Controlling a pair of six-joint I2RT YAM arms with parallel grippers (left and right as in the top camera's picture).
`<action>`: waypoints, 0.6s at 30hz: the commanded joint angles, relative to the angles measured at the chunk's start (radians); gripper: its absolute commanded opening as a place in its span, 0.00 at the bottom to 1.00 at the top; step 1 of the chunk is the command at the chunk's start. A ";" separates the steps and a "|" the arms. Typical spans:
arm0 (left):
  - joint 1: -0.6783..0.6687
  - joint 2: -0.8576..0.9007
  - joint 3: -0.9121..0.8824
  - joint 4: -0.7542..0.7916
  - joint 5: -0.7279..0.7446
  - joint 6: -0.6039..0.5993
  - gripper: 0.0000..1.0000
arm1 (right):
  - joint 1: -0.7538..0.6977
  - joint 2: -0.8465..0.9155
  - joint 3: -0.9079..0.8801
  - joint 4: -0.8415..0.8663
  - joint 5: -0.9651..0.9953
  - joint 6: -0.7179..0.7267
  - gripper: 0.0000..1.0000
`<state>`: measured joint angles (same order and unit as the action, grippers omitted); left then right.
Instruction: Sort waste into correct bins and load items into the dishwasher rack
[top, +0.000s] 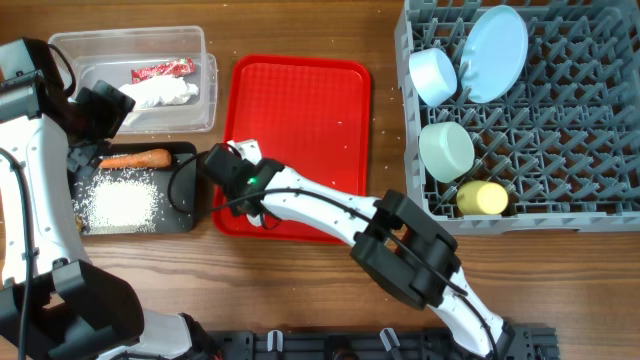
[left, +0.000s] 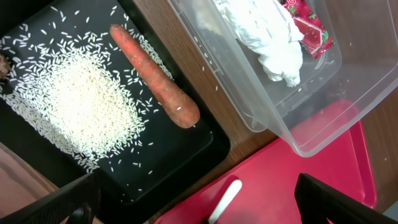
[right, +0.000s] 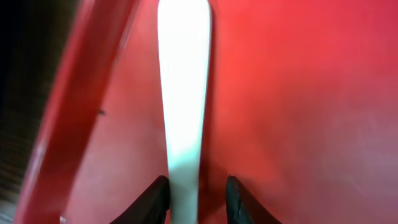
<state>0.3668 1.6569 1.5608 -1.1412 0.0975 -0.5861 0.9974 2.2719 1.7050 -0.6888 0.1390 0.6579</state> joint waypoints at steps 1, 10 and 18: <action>0.003 -0.024 0.010 -0.001 -0.013 -0.013 1.00 | -0.053 0.051 -0.035 -0.053 -0.005 0.026 0.31; 0.003 -0.024 0.010 -0.001 -0.013 -0.013 1.00 | -0.143 0.051 -0.035 -0.051 -0.177 -0.090 0.11; 0.003 -0.024 0.010 -0.001 -0.013 -0.013 1.00 | -0.177 0.005 -0.035 -0.093 -0.246 -0.160 0.04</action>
<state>0.3668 1.6569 1.5608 -1.1416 0.0975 -0.5861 0.8406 2.2623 1.7065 -0.7376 -0.0582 0.5285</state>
